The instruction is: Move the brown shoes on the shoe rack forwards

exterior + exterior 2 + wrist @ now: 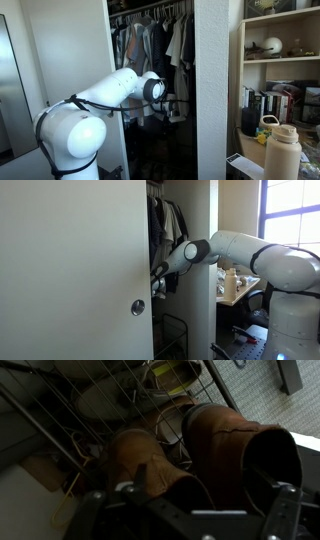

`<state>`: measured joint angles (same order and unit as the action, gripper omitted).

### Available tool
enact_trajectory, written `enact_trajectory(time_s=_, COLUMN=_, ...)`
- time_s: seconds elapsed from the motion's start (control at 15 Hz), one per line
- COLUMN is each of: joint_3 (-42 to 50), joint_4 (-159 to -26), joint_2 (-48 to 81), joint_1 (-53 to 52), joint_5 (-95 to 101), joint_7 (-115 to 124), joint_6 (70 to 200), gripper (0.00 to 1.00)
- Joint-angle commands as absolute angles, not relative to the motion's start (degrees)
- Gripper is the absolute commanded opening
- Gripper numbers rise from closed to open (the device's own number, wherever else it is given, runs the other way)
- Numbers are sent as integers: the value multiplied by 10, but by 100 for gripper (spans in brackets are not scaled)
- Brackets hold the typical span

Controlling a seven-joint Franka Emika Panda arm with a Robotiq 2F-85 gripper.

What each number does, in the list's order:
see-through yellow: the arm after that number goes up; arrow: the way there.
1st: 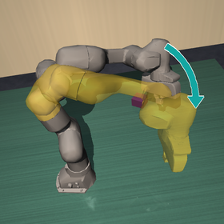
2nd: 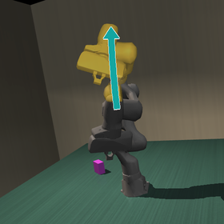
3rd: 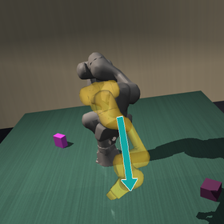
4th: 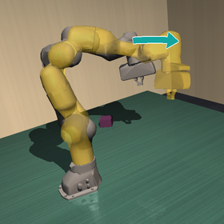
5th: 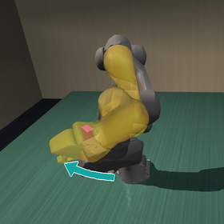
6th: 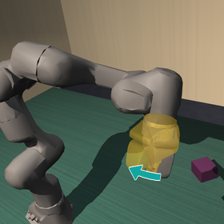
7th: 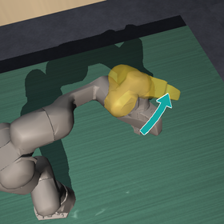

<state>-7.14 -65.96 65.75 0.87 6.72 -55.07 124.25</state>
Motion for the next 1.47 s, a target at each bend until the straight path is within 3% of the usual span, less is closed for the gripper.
enact_trajectory(time_s=0.0, joint_3=-63, joint_4=-607, joint_2=675, joint_1=-14, joint_5=85, joint_7=-553, joint_6=1214, gripper=100)
enact_trajectory(time_s=0.87, joint_3=-56, joint_4=-551, joint_2=709, joint_1=-42, joint_5=119, joint_7=-626, joint_6=1115, gripper=100)
enact_trajectory(time_s=1.4, joint_3=-55, joint_4=-477, joint_2=778, joint_1=-40, joint_5=108, joint_7=-657, joint_6=1120, gripper=100)
